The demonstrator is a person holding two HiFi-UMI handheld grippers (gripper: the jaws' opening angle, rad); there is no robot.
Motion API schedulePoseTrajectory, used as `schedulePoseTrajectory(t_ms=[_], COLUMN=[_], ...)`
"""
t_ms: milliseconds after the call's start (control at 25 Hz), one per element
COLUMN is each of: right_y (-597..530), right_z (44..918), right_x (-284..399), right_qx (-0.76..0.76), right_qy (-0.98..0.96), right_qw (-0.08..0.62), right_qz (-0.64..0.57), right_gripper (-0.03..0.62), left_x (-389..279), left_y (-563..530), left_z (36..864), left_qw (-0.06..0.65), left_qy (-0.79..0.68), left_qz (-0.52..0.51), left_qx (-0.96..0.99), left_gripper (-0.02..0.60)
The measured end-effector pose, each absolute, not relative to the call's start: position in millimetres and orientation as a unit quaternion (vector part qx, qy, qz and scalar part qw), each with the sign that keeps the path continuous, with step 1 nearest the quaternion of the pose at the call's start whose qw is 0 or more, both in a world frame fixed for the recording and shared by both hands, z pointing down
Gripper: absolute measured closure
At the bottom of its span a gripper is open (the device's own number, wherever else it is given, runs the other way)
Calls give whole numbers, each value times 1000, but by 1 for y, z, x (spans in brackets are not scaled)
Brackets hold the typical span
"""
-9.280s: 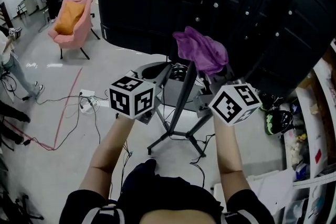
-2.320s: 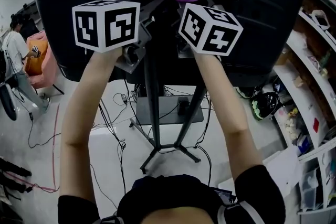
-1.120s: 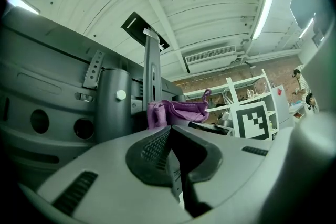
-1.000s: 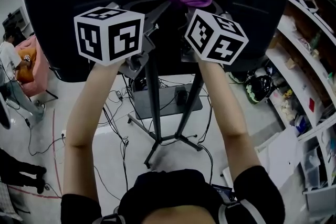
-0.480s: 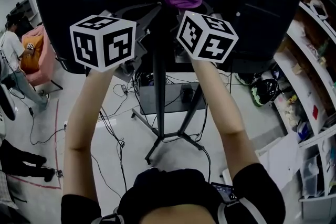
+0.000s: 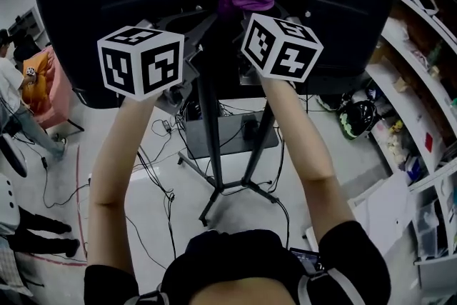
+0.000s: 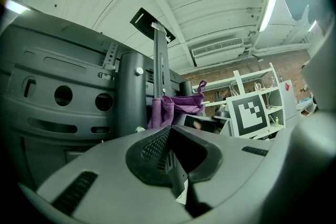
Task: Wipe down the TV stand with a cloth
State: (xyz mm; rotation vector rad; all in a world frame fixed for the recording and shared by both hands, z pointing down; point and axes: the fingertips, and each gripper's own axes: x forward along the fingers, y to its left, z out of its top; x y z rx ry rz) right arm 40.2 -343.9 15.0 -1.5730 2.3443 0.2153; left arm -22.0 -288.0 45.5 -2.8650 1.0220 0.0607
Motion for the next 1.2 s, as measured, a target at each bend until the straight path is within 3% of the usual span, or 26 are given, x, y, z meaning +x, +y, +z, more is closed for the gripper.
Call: schedulePoseTrajectory(t_ms=[560,1200], right_y=[-343,-311], right_z=[26,12], right_x=[99,108], right_qx=[-587,-552], right_qy=[793,816], right_qw=[149,150], right_qz=[71,87], right_gripper=[530,530], left_x=[26,60], left_y=[-288,-283], left_z=[53,48], left_qw=[43,37], left_qy=[302,288], left_qz=[17,25], left_qx=[-952,-957], left_gripper=[575,575])
